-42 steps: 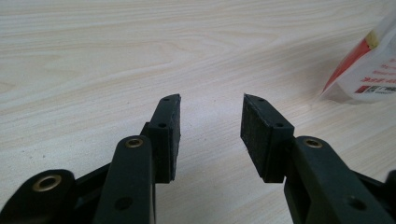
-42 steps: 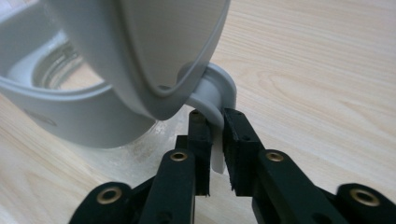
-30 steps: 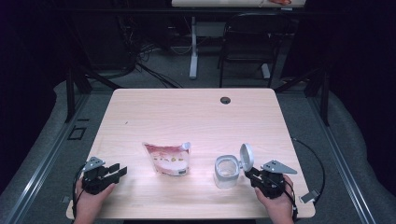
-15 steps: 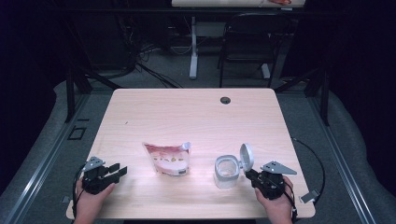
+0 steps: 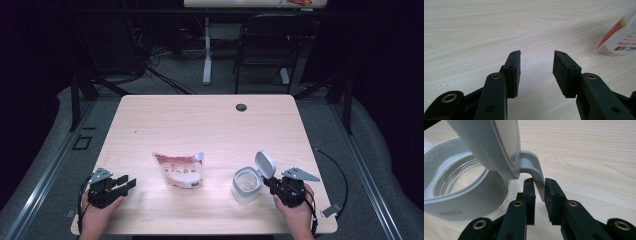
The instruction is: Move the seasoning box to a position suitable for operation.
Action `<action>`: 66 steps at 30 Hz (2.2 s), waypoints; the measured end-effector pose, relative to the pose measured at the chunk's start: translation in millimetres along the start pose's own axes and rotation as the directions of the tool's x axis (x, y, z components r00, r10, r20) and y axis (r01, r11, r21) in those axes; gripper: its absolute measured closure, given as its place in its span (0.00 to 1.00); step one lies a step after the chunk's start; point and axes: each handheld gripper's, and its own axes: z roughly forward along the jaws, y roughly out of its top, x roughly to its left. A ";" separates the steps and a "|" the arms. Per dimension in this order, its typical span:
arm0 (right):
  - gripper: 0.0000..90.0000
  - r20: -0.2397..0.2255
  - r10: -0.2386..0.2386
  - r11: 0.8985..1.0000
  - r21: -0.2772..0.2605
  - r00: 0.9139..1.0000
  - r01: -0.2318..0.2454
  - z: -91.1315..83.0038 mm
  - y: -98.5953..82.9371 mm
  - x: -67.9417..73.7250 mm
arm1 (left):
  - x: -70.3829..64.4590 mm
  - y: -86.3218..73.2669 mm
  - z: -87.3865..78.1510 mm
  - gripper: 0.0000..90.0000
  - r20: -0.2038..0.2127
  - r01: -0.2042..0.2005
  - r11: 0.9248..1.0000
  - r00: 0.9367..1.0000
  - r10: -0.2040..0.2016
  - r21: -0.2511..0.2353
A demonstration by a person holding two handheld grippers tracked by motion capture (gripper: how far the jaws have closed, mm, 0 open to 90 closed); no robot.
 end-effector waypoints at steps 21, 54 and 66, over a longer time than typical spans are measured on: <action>0.93 -0.053 0.010 1.000 -0.028 0.999 -0.012 18.4 13.8 -11.1 | -1.0 0.0 0.3 0.65 0.000 -0.002 1.000 1.000 0.002 0.003; 0.75 0.019 -0.046 0.995 -0.092 0.999 0.047 -28.5 9.3 -12.6 | -12.7 9.3 -9.2 0.66 0.012 -0.054 0.998 0.998 0.055 -0.040; 0.80 -0.011 -0.082 0.988 -0.135 0.997 0.080 -40.2 15.9 -1.6 | -33.5 16.6 -19.3 0.73 0.042 -0.111 0.993 0.993 0.112 -0.040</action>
